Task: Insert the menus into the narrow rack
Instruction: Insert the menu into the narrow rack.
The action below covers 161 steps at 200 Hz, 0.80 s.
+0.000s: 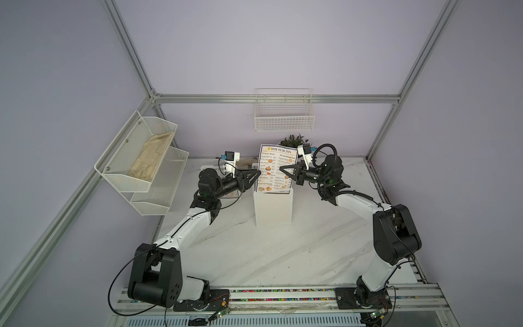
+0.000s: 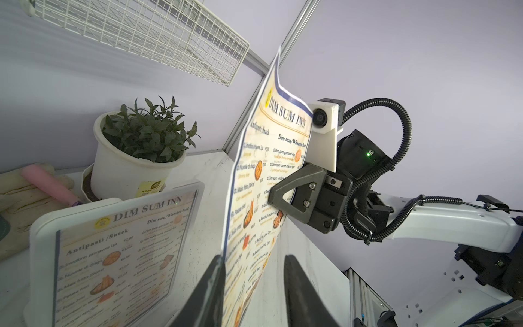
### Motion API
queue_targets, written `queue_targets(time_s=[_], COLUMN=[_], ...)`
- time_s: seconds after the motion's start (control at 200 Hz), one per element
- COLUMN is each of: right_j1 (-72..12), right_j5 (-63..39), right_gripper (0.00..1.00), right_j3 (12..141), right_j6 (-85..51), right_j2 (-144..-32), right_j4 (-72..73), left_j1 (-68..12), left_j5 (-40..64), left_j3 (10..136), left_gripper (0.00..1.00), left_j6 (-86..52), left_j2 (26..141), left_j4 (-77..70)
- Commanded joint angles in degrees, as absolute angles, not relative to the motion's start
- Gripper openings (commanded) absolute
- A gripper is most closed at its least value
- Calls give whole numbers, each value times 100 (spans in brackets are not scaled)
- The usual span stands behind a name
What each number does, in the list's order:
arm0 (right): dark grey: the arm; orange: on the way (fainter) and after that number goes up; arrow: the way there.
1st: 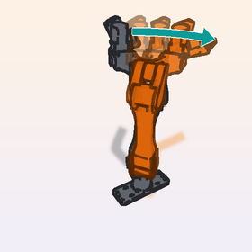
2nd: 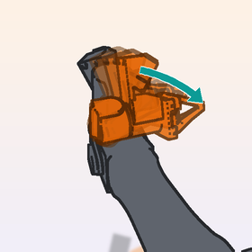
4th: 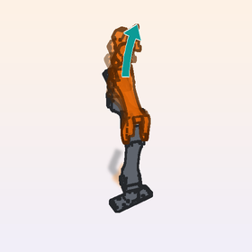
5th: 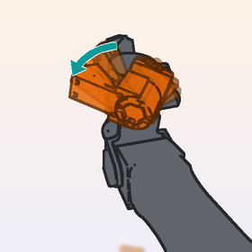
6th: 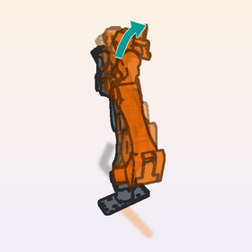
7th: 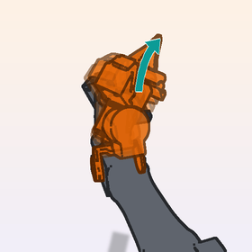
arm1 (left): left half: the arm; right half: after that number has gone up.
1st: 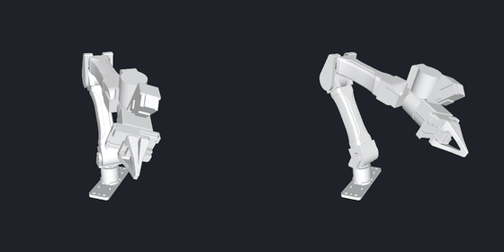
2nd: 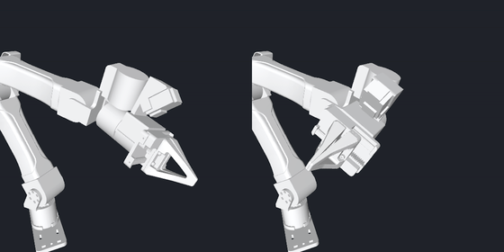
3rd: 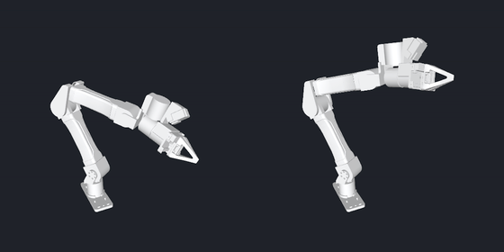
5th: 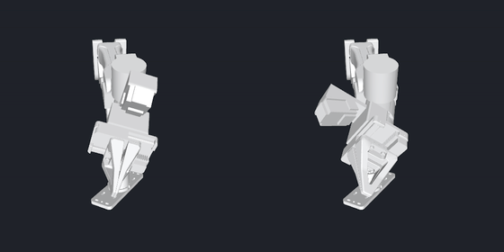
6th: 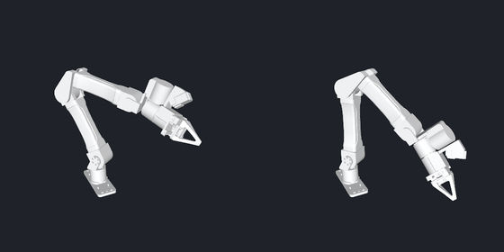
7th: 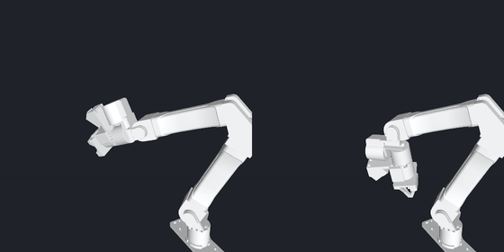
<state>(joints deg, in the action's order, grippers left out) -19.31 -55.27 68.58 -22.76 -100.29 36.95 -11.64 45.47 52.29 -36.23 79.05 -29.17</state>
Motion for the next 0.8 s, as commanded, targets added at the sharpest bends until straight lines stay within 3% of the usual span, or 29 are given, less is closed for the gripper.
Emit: queue_targets(time_s=[0.0, 0.7, 0.8], right_j1=[-1908, -1957, -2000], right_j5=[-5758, -6062, -6056], right_gripper=[0, 0, 0], right_j3=[7060, 6902, 6866], right_j6=[-1916, -1830, -1811], right_j2=[-9872, -9958, -9918], right_j4=[3276, 3309, 3296], left_j1=[-1124, -1125, -1125], left_j5=[4725, 4874, 4862], left_j3=[5381, 5372, 5373], left_gripper=[37, 37, 30], left_j6=[-3498, -3479, -3480], left_j2=[7820, 7980, 8002], left_j4=[-3198, -3279, -3281])
